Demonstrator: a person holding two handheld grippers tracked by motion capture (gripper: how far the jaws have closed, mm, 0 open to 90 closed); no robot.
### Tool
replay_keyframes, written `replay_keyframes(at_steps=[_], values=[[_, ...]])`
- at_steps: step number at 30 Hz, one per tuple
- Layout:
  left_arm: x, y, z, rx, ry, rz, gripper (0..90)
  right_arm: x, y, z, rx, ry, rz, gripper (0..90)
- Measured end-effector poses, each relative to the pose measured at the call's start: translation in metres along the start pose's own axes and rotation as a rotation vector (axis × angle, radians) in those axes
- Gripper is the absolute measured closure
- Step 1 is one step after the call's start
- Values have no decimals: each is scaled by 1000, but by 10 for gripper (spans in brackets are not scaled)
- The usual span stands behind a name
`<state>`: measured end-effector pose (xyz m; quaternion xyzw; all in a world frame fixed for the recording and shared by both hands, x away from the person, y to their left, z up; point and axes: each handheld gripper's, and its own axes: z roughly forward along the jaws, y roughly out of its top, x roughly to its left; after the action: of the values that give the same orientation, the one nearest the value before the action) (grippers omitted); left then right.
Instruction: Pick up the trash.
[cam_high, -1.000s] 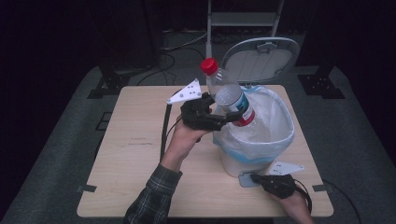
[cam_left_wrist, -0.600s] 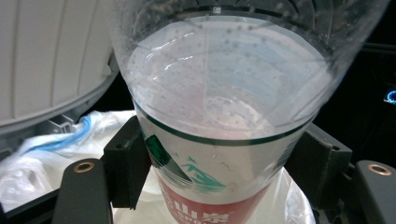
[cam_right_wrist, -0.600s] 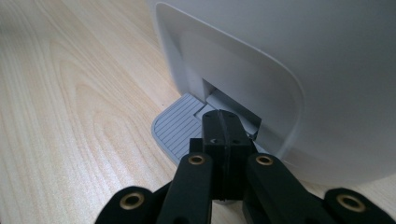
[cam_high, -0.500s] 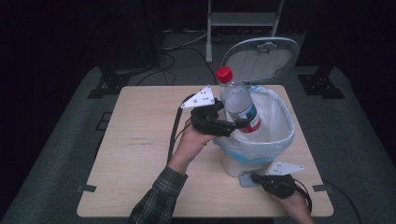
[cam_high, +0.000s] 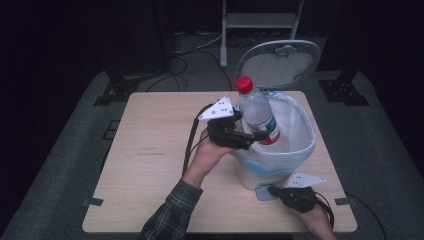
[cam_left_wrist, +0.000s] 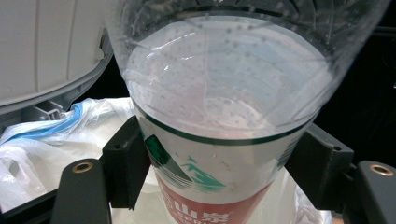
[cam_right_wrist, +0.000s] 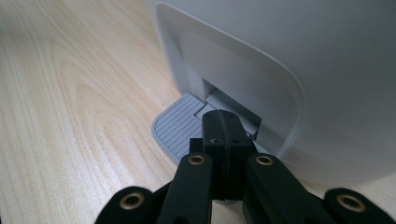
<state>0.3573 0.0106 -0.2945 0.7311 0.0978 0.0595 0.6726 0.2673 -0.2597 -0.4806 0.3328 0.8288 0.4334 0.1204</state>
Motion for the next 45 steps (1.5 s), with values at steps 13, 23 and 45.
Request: replay_keyframes(at_steps=[13, 23, 45], values=[[0, -5, -2, 2, 2, 8, 274, 0, 0, 0, 3, -1, 0, 900], [1, -8, -3, 1, 6, 13, 254, 0, 0, 0, 3, 0, 0, 900], [2, -4, -19, -23, 63, 27, 161, 0, 0, 0, 0, 1, 3, 900]])
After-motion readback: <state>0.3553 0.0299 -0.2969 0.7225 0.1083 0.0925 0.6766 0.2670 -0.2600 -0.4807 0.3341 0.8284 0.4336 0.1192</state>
